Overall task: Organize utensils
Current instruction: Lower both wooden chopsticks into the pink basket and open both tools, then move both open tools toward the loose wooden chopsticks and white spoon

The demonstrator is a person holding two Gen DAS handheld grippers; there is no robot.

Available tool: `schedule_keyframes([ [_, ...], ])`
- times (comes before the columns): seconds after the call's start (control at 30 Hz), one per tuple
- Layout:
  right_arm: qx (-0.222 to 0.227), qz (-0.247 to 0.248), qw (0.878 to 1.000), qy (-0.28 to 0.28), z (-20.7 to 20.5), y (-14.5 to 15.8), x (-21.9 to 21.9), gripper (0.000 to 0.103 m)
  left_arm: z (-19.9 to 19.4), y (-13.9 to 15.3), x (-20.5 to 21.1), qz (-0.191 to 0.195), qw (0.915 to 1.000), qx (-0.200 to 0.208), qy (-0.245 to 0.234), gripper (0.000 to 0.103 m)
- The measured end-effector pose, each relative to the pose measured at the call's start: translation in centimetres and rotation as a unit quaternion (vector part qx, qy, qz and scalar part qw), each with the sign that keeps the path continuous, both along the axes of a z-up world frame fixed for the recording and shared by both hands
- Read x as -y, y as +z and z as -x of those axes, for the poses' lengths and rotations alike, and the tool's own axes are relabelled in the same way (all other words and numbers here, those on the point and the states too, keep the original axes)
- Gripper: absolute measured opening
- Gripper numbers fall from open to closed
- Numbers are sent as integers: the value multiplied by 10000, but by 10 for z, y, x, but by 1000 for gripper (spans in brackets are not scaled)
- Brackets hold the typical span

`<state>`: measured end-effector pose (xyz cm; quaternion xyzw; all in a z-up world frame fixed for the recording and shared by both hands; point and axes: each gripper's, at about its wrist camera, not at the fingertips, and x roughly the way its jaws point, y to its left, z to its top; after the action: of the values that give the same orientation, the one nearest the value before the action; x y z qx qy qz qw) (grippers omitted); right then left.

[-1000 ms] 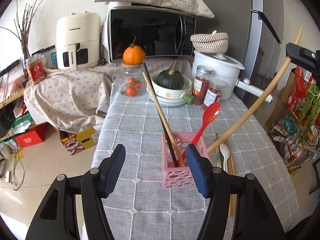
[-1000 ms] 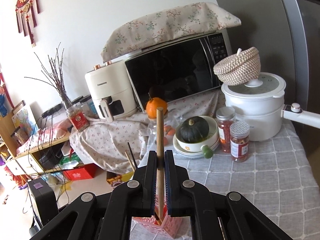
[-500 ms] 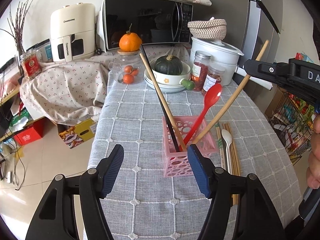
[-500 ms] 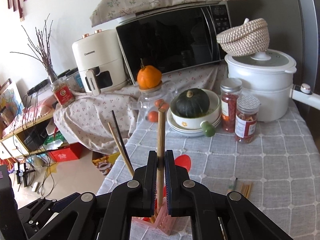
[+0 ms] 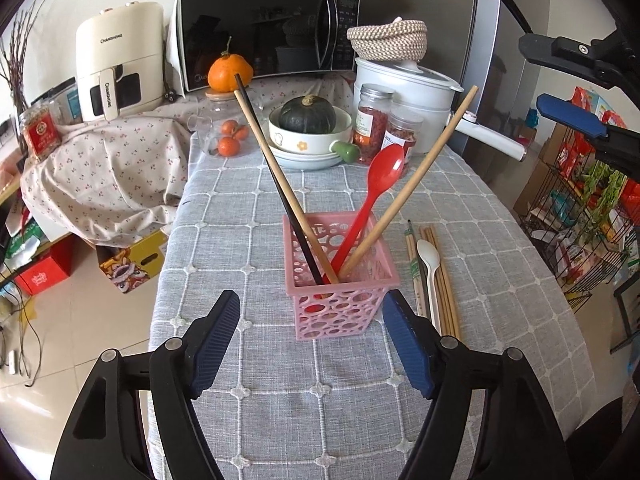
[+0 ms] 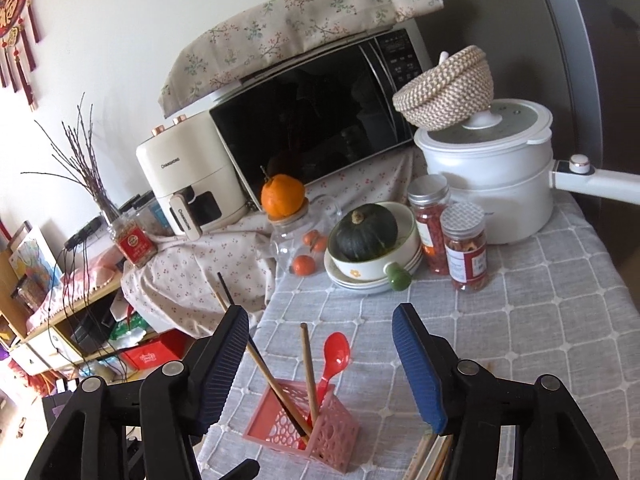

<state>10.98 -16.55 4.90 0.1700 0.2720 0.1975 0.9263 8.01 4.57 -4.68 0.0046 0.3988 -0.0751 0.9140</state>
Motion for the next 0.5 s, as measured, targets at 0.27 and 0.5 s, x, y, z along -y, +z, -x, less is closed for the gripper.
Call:
schedule_keyframes([
  [0.27, -411, 418, 9981, -177, -1, -28, 23, 79, -1, -19, 10, 127, 9990, -418, -41, 79],
  [0.5, -982, 977, 9900, -256, -5, -69, 27, 81, 0, -24, 20, -40, 9989, -473, -10, 83],
])
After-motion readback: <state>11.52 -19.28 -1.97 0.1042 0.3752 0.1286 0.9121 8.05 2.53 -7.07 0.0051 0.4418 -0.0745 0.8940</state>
